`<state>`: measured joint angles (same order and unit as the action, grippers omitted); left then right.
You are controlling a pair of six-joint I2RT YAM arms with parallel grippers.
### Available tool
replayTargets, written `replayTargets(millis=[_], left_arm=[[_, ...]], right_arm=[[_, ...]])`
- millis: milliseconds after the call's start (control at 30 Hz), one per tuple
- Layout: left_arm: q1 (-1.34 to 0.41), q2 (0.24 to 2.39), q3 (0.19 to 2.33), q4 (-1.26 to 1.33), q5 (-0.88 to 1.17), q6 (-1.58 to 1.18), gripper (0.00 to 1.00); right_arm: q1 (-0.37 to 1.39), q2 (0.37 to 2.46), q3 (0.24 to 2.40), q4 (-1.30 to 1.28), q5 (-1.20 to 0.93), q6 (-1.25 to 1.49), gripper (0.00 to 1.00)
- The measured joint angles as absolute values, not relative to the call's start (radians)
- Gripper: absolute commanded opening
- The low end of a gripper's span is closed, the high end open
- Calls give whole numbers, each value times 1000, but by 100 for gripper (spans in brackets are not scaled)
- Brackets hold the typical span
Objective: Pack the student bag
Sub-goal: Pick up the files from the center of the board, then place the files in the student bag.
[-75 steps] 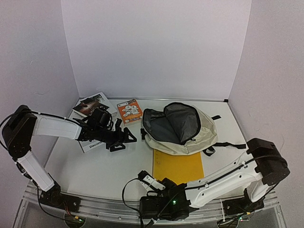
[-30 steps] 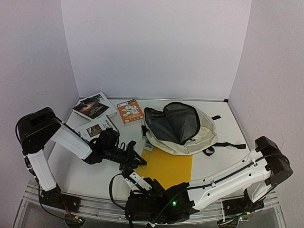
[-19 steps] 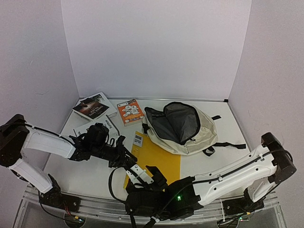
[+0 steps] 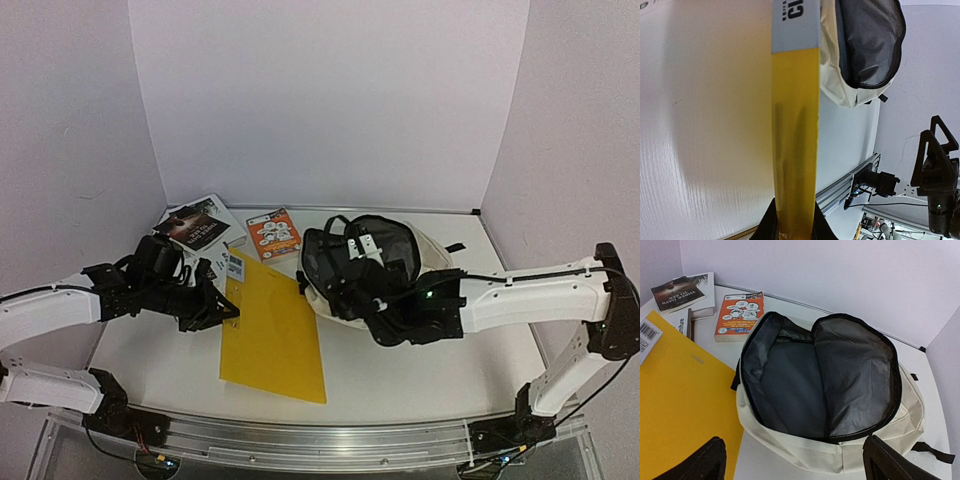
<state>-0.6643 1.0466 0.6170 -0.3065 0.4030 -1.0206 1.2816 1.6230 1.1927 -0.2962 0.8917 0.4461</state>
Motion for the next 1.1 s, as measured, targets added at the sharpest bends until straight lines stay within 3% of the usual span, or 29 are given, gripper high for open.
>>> replayTargets(millis=[333, 567, 733, 1100], left_arm=[[-587, 1164, 937, -483, 385, -774, 7], [-583, 1188, 1035, -498, 417, -640, 7], [-582, 1198, 1076, -496, 512, -538, 7], [-584, 1314, 1184, -502, 852, -363, 7]], right_arm=[[892, 1383, 1143, -196, 602, 347, 98], [731, 1371, 1117, -181, 399, 307, 98], [587, 1347, 1127, -180, 105, 249, 98], [577, 1383, 1372, -211, -436, 128, 98]])
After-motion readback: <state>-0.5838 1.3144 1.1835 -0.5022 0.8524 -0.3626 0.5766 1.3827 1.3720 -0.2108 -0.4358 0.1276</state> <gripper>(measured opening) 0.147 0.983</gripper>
